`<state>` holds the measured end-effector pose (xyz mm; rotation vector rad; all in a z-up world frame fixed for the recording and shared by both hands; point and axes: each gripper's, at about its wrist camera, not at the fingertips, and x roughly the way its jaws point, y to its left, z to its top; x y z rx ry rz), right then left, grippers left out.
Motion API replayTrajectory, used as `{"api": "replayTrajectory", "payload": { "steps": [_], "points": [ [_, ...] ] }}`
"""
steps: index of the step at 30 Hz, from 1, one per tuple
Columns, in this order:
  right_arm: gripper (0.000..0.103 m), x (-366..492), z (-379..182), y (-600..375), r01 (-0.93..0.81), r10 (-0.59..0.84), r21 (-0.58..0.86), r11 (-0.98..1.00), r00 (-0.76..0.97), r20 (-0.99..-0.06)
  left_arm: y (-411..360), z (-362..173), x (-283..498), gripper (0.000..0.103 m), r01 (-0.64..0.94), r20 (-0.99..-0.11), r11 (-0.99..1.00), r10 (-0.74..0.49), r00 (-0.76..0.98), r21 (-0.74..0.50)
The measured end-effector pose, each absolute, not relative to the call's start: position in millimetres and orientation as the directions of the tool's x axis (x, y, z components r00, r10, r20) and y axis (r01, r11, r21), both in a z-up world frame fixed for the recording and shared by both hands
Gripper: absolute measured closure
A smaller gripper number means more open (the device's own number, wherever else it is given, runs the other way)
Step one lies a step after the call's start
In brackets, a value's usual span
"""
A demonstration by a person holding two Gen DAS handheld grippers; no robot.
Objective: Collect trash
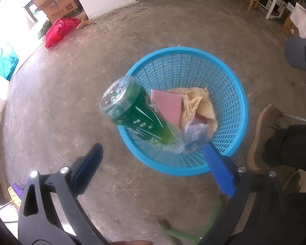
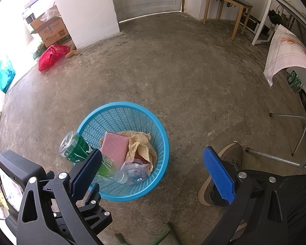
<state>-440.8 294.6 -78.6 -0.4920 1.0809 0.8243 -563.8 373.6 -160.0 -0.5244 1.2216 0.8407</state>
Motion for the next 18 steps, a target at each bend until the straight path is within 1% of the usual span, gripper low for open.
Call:
{"api": "replayTrajectory", "payload": {
  "steps": [18],
  "points": [
    [0.006,-441.0,-78.7,294.6,-0.788,0.343,0.035,0.614,0.226,-0.912,374.5,-158.2,-558.9,0.008,-0.788,-0.952,0.611,0.279,0.124,0.076]
  ]
}}
